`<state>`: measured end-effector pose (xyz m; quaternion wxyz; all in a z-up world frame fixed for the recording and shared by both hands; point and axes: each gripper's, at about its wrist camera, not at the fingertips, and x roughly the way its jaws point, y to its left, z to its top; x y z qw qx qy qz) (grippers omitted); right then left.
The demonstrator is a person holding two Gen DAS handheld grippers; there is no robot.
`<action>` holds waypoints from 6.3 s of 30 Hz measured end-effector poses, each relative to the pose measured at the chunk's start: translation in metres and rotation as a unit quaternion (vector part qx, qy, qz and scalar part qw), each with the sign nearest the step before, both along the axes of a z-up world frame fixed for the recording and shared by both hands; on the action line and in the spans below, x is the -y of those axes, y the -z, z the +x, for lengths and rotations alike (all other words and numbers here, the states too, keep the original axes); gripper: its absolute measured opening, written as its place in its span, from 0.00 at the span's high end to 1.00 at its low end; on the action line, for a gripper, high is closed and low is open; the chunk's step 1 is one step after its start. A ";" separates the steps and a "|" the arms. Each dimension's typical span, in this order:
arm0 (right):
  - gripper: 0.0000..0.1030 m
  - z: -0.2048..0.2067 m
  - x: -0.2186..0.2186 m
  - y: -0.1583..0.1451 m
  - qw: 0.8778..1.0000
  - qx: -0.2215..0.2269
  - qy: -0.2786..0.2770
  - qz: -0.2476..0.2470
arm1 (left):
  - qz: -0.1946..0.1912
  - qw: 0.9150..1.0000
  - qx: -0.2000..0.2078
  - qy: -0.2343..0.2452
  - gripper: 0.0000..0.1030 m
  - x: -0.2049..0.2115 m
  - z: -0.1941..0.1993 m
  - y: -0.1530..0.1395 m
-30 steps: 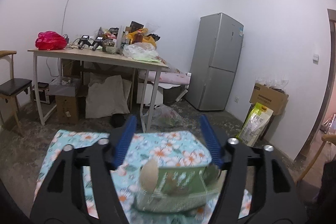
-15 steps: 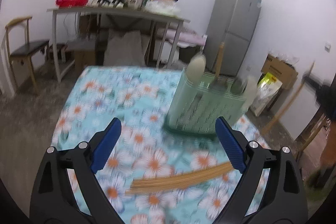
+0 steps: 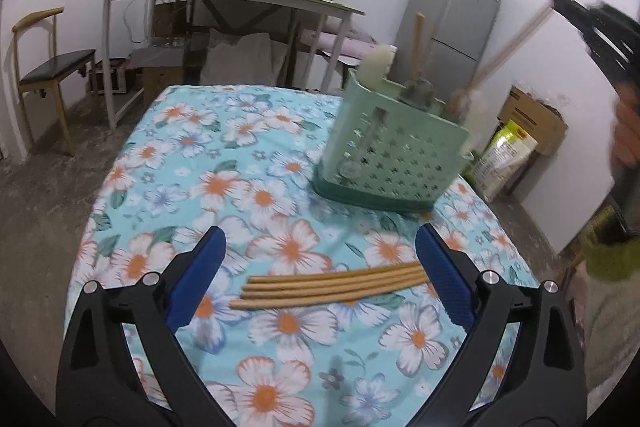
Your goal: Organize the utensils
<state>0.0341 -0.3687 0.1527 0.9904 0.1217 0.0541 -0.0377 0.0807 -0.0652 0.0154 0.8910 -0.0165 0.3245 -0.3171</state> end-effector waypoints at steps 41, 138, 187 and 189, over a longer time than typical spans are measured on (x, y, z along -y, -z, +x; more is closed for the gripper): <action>0.53 -0.031 -0.014 0.054 0.996 -0.075 -0.017 0.045 | -0.033 0.999 -0.028 -0.022 0.08 -0.014 0.002 0.010; 0.92 -0.018 0.029 0.263 0.851 -0.351 0.006 0.390 | 0.030 0.978 -0.193 0.066 0.96 0.018 0.040 0.042; 0.68 0.005 0.012 0.285 0.803 -0.334 -0.032 0.492 | -0.006 0.978 -0.208 -0.006 0.96 -0.029 0.062 0.049; 0.81 0.007 0.011 0.286 0.806 -0.335 -0.016 0.488 | -0.007 0.978 -0.208 -0.006 0.96 -0.029 0.062 0.049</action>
